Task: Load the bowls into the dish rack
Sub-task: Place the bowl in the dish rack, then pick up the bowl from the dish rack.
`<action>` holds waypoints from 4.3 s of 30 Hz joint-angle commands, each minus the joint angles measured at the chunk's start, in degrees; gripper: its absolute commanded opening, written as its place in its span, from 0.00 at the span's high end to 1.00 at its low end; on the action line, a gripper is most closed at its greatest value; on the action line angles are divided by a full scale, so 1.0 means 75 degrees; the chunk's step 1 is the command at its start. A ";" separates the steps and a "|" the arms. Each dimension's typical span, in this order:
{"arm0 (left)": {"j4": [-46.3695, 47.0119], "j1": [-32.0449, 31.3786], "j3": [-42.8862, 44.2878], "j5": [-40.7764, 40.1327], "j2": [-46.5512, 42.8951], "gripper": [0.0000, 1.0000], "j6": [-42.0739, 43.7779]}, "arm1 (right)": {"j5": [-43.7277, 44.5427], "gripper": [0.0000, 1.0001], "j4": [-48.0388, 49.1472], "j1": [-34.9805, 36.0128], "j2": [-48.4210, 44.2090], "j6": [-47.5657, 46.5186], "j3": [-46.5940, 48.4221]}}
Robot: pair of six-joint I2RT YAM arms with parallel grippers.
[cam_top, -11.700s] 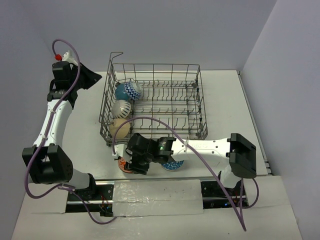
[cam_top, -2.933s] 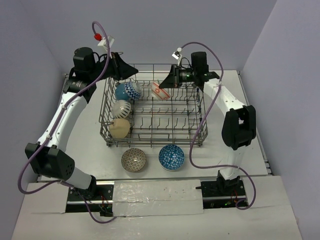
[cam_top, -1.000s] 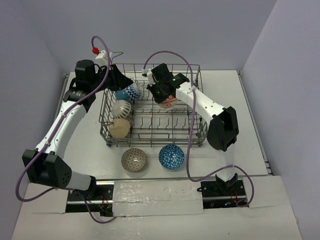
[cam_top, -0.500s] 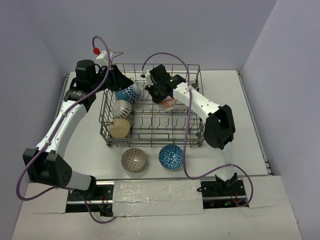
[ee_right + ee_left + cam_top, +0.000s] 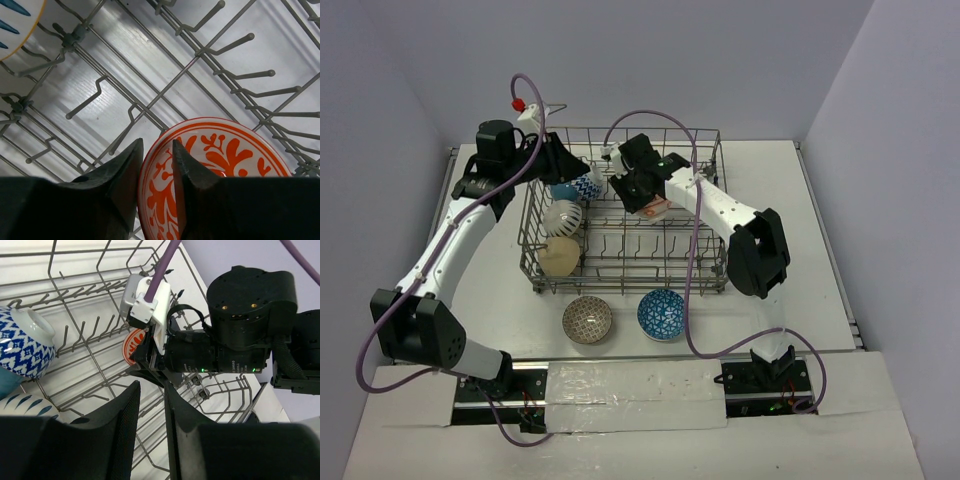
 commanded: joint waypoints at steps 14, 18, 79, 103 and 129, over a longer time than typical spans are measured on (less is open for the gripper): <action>-0.0068 0.0036 0.0297 0.0419 0.0212 0.68 -0.0034 | 0.0699 0.51 -0.0465 -0.0032 -0.0202 0.0119 0.0458; -0.0056 0.0025 0.0297 0.0466 0.0212 0.68 -0.0057 | 0.0640 0.48 -0.0640 -0.0032 -0.0214 0.0166 0.1042; -0.3561 -0.2213 0.5302 -0.0543 0.5193 0.62 0.3915 | 0.0348 0.39 0.2711 -0.0337 -0.9038 0.2299 -0.6702; -0.3513 -0.2225 0.5161 0.0243 0.5966 0.61 0.4255 | 0.0277 0.37 0.2817 -0.0337 -0.8816 0.2229 -0.6831; -0.2274 -0.2225 0.4975 0.1155 0.4995 1.00 0.2756 | 0.0312 0.37 0.2887 -0.0383 -0.8839 0.2264 -0.6866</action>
